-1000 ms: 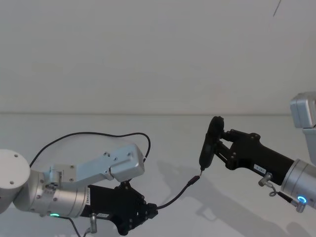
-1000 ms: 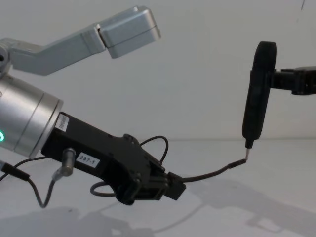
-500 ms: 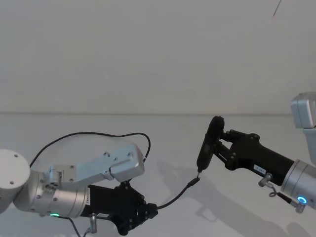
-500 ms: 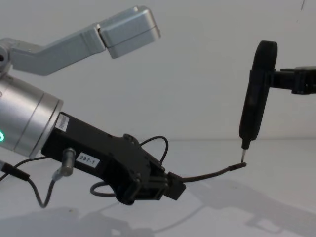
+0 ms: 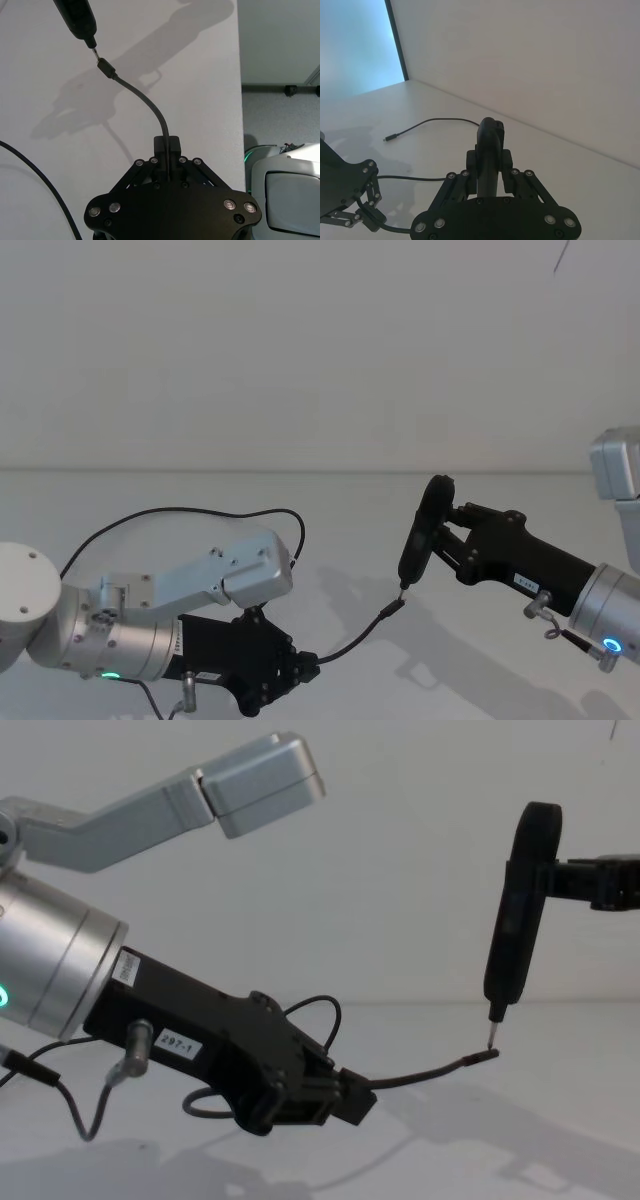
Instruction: Pick up the data cable with the one hand.
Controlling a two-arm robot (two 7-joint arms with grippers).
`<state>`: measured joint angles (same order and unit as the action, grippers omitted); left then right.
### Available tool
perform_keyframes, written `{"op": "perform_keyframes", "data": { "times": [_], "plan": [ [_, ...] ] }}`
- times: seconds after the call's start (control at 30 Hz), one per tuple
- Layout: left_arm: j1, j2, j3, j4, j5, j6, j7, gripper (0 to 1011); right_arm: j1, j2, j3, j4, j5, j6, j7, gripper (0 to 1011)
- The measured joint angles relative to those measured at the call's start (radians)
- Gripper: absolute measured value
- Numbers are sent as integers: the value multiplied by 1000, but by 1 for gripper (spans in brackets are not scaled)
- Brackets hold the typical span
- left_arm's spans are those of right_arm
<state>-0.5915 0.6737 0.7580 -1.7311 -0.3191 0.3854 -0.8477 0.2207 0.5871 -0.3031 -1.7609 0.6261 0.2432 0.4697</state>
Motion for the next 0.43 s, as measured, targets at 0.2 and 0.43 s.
{"op": "perform_keyframes", "data": {
  "times": [0.2, 0.43],
  "plan": [
    [0, 0, 0, 0, 0, 0, 0, 48, 0, 0, 0, 0, 1, 0, 0, 279],
    [0, 0, 0, 0, 0, 0, 0, 48, 0, 0, 0, 0, 2, 0, 0, 279]
  ]
}}
